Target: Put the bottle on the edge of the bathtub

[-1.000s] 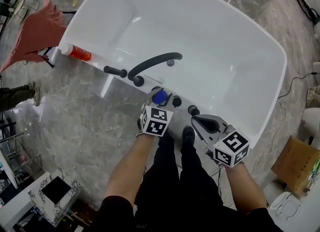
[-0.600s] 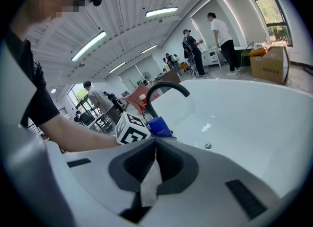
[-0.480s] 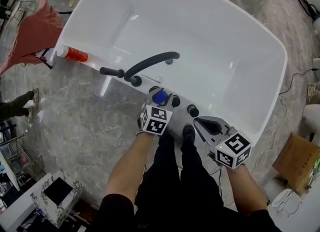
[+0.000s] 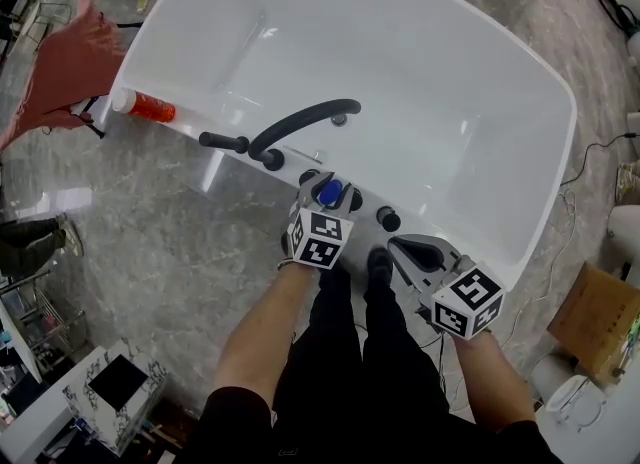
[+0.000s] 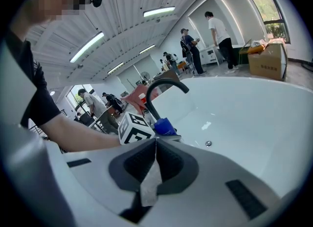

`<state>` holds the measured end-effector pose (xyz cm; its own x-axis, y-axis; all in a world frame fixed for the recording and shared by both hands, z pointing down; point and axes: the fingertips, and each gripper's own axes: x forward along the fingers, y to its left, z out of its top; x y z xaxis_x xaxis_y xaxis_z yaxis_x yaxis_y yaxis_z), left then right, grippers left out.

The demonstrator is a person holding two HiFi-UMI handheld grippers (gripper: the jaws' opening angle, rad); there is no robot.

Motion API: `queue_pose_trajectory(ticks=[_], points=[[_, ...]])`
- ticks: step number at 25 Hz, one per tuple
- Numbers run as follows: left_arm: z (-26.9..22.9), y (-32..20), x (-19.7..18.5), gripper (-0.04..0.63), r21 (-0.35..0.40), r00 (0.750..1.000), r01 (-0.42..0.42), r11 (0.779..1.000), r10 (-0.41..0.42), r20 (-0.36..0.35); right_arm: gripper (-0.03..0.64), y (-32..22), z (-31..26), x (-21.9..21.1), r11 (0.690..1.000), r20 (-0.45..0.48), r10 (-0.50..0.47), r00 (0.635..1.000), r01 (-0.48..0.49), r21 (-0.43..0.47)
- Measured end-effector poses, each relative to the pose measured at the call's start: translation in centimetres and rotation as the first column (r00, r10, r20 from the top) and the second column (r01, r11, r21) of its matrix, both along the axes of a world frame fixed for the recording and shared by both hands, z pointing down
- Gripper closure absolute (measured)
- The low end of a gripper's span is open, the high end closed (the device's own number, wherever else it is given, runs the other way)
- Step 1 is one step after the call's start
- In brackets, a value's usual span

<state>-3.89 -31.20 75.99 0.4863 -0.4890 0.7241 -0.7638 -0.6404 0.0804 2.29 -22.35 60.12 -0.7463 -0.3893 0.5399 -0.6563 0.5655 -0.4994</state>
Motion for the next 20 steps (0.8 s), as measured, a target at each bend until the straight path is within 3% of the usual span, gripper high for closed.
queue_pose_trajectory(ticks=[20], points=[[0.34,0.20,-0.66,0.433,-0.047,1.000,-0.010,0.999,0.009,-0.014,0.604,0.86,0.00,0.21,1.000,-0.003,-0.010,1.000,0.010,-0.001]])
